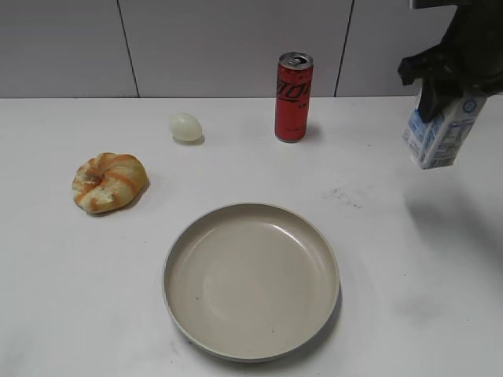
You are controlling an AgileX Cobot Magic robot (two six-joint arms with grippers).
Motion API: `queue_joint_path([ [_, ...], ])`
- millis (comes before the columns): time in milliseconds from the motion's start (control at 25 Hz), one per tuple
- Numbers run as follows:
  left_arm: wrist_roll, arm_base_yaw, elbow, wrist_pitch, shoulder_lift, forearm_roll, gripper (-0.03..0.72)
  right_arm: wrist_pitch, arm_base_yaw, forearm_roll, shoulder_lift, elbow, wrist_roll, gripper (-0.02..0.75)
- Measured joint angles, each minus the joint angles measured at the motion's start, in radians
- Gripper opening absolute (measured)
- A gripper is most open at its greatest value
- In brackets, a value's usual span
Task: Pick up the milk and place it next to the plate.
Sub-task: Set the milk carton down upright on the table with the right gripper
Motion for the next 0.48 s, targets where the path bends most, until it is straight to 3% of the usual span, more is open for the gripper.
queue_joint_path([
  [280, 0.001, 0.0, 0.0, 0.0, 0.0, 0.0, 0.239, -0.111, 0.2, -0.03, -0.172, 0.302, 0.236, 0.276],
  [480, 0.001, 0.0, 0.0, 0.0, 0.0, 0.0, 0.239, -0.189, 0.242, -0.036, -0.185, 0.43, 0.375, 0.276],
])
